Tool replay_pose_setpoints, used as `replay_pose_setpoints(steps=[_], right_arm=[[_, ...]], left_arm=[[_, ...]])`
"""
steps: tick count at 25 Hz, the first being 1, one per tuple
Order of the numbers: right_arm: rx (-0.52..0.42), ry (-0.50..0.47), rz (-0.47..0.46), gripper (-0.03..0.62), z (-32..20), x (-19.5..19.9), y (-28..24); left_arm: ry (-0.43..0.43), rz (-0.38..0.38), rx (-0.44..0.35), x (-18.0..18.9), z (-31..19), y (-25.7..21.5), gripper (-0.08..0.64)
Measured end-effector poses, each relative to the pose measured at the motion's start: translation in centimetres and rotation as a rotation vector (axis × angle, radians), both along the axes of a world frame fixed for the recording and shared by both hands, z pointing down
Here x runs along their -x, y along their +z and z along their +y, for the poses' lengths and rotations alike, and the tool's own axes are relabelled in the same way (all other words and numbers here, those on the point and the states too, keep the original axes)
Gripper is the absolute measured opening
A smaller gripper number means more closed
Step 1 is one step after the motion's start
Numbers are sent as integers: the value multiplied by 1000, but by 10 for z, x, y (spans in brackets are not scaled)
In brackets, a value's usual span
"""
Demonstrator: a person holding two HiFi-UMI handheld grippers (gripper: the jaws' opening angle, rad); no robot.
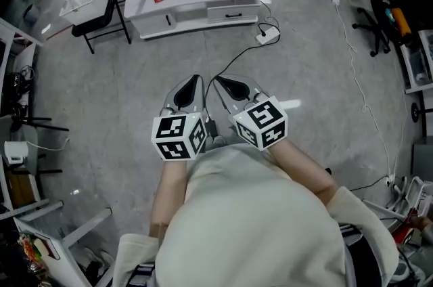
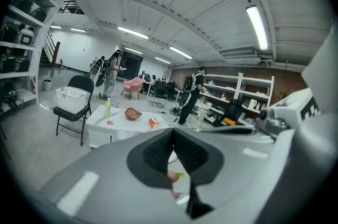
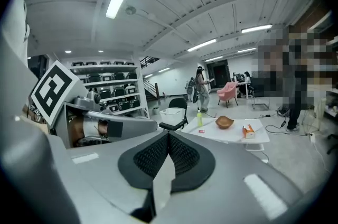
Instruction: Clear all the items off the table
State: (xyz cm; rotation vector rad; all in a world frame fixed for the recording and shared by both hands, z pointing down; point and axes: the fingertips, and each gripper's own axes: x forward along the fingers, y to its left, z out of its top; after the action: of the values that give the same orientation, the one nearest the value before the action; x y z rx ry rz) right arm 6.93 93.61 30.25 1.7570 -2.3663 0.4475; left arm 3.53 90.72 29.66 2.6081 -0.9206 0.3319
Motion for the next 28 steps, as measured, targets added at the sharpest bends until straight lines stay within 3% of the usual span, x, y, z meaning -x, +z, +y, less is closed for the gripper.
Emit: replay_pose_setpoints(steps=[6, 11, 15, 28], right_arm=[[31, -7, 1, 21, -6, 2, 3], [15, 22, 42, 0, -16, -5, 0], [-2, 14, 10, -1, -28, -10, -2], [5, -9, 24, -2, -123, -71, -7]], left_arm=[[-11, -31, 16, 6, -8, 7, 9], [-31, -41, 16, 4, -21, 9, 9], [-43, -40, 22, -1, -33, 12, 9], [-126, -20, 23, -47, -125, 9, 9]])
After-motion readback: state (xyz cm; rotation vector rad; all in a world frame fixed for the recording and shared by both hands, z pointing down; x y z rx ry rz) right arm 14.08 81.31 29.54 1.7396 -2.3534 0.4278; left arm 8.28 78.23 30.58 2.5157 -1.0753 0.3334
